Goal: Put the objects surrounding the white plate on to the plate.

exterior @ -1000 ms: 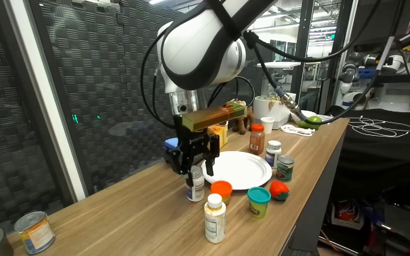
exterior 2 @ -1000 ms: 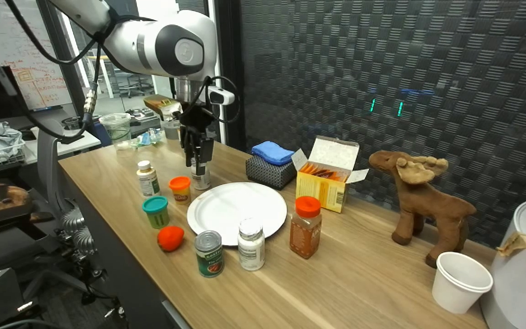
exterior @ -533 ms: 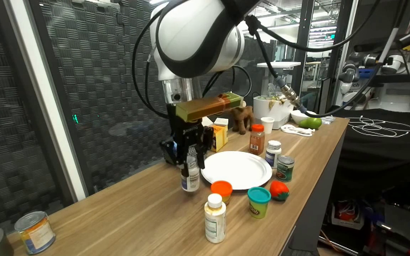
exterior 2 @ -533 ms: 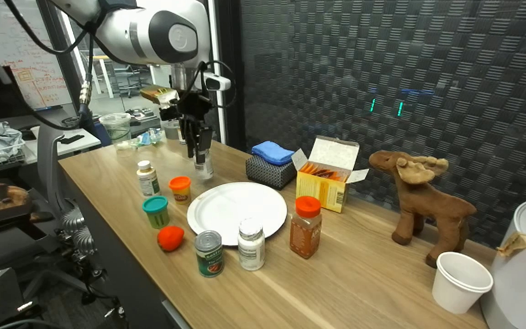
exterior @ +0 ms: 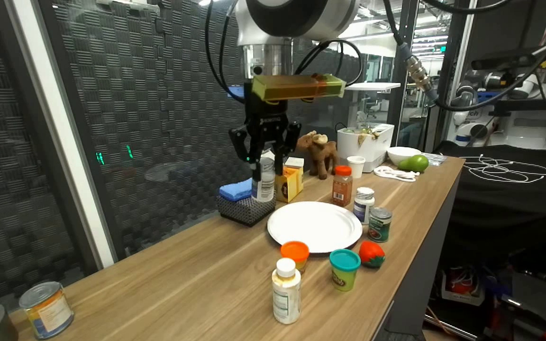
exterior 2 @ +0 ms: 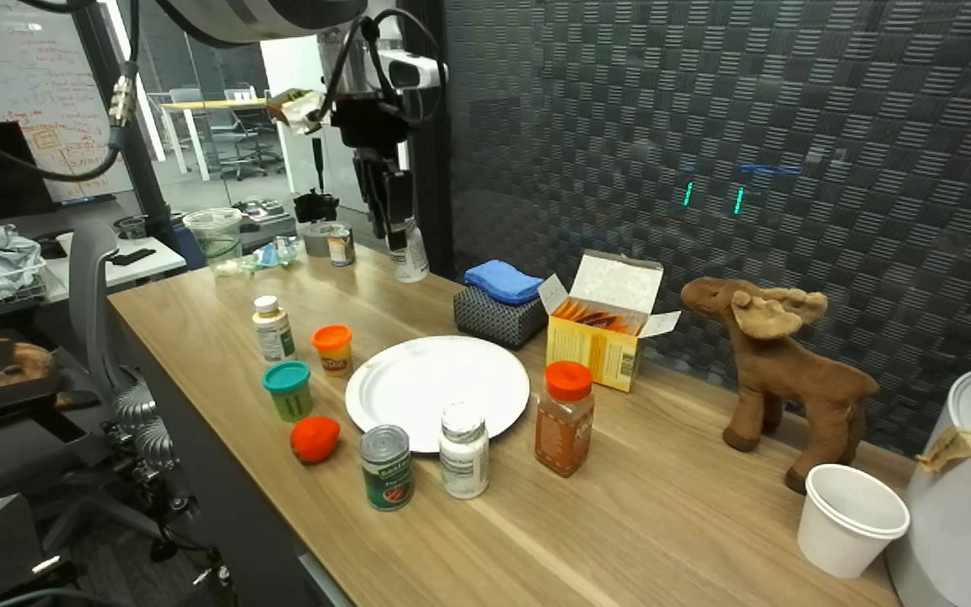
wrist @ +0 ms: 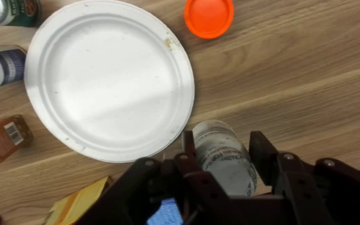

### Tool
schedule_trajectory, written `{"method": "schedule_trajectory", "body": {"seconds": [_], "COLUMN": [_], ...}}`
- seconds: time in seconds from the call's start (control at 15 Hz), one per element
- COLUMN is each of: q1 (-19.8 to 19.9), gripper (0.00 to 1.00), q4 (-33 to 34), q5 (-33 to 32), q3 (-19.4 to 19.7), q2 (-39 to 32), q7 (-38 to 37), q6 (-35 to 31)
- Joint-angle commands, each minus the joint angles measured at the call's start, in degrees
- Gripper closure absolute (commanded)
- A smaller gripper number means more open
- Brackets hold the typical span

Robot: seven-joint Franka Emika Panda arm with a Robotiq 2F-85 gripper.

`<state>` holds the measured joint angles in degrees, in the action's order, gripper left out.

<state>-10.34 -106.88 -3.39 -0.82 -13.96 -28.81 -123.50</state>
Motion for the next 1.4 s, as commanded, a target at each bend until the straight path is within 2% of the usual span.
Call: {"method": "schedule_trajectory", "body": {"seconds": [0.0, 0.53, 1.33], "q1": [2.6, 6.9, 6.7], "gripper": [0.77, 0.77, 0.77], "q4": [-3.3, 0.6, 5.6], "q5": [-0.1, 1.7, 3.7], "q3": [1.5, 3.8, 4.0], "q2": [2.1, -2.8, -11.5], "q7": [-1.8, -1.8, -1.5], "q6": [-1.3, 0.9, 1.7]}}
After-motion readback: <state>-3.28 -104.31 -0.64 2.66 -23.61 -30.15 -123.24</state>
